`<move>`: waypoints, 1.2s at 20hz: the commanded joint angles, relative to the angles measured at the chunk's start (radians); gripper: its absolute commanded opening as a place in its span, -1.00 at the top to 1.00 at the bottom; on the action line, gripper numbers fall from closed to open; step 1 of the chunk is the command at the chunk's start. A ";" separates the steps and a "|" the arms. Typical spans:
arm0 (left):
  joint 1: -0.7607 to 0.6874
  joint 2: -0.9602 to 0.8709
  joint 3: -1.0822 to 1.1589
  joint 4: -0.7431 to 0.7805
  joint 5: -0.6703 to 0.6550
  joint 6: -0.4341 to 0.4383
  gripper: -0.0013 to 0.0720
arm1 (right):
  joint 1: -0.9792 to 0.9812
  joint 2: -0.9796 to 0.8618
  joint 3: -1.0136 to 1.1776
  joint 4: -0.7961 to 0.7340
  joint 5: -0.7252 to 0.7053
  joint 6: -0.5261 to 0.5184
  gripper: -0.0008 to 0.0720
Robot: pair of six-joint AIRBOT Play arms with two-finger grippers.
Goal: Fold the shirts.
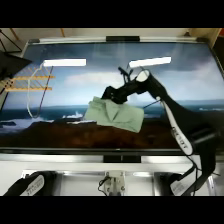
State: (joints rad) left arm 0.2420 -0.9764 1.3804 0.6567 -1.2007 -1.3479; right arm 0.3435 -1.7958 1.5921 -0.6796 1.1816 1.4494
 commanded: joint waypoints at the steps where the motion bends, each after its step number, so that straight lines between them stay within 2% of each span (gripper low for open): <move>1: 0.005 0.010 -0.049 0.005 0.014 0.005 0.88 | -0.120 0.105 0.000 -0.239 0.154 0.031 -0.85; 5: 0.005 0.010 -0.110 0.007 0.033 0.005 0.88 | -0.231 0.173 -0.001 -0.534 0.393 0.060 -0.85; 7: 0.005 0.010 -0.117 0.007 0.031 0.011 0.88 | -0.252 0.173 -0.037 -0.605 0.433 0.062 -0.85; 9: 0.005 0.011 -0.116 0.007 0.029 0.011 0.88 | -0.274 0.173 -0.143 -0.633 0.401 0.062 -0.85; 11: 0.005 0.012 -0.116 0.007 0.018 0.011 0.88 | -0.315 0.173 -0.292 -0.566 0.331 0.062 -0.85; 14: 0.005 0.011 -0.116 0.007 0.006 0.011 0.88 | -0.363 0.173 -0.465 -0.384 0.158 0.050 -0.83; 18: 0.005 0.011 -0.116 0.007 0.006 0.011 0.88 | -0.339 0.171 -0.537 -0.226 -0.006 -0.015 -0.82; 19: 0.005 0.011 -0.116 0.007 0.006 0.010 0.88 | -0.326 0.166 -0.537 -0.217 -0.028 -0.014 -0.75; 20: 0.005 0.011 -0.116 0.007 0.006 0.008 0.88 | -0.312 0.159 -0.537 -0.207 -0.041 -0.013 -0.41; 22: 0.005 0.011 -0.116 0.007 0.006 0.007 0.88 | -0.282 0.137 -0.537 -0.161 -0.069 -0.029 -0.03; 23: 0.005 0.011 -0.116 0.007 0.006 0.007 0.88 | -0.272 0.135 -0.537 -0.121 -0.085 -0.075 0.38; 24: 0.005 0.011 -0.116 0.007 0.006 0.008 0.88 | -0.272 0.137 -0.528 -0.058 -0.089 -0.138 0.49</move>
State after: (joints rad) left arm 0.2462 -0.9657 1.2644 0.6636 -1.1938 -1.3380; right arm 0.0509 -1.6497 1.0664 -0.8665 1.1553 1.4097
